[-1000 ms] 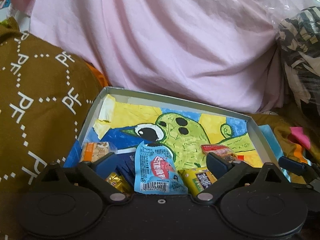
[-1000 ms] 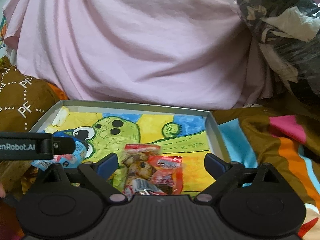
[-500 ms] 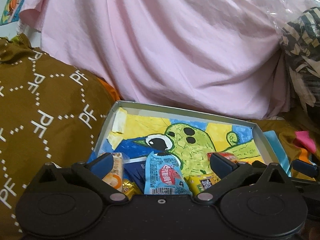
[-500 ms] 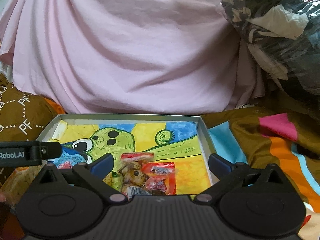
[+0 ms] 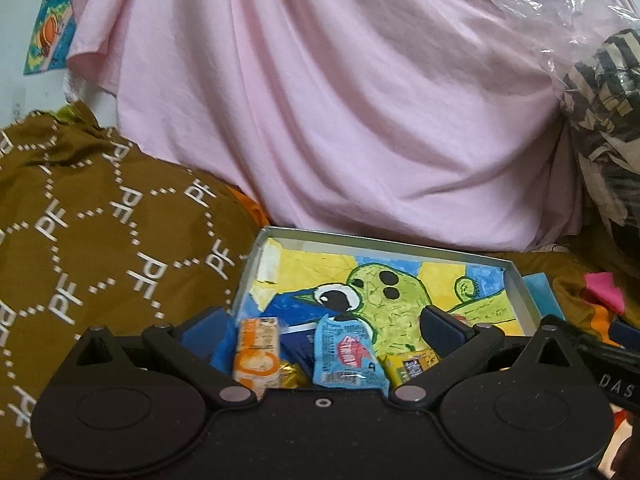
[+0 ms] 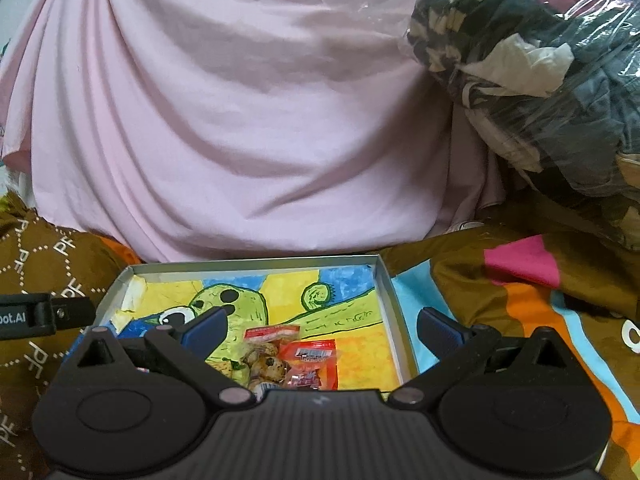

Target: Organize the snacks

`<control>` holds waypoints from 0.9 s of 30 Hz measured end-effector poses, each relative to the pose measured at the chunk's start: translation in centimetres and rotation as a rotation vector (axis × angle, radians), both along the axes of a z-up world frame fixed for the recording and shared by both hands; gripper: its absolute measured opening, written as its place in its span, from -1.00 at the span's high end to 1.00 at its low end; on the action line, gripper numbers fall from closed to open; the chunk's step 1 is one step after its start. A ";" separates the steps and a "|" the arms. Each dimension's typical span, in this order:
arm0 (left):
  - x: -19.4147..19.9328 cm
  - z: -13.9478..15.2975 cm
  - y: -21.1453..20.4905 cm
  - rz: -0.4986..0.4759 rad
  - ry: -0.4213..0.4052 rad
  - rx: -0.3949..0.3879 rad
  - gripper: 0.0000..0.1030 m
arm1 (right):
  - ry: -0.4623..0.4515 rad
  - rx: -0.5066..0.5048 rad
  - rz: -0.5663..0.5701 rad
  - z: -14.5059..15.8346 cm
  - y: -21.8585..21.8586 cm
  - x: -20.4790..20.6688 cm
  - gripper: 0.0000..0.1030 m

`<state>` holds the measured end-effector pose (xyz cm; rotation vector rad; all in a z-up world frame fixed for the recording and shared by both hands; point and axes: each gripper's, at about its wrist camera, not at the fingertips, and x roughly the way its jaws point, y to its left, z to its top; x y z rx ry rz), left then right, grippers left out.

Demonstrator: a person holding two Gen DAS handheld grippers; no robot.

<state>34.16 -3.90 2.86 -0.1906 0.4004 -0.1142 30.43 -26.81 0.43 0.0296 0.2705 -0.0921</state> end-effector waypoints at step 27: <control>-10.7 2.5 0.8 0.060 -0.078 0.082 -0.98 | -0.037 0.062 0.036 1.6 0.3 -9.9 -0.99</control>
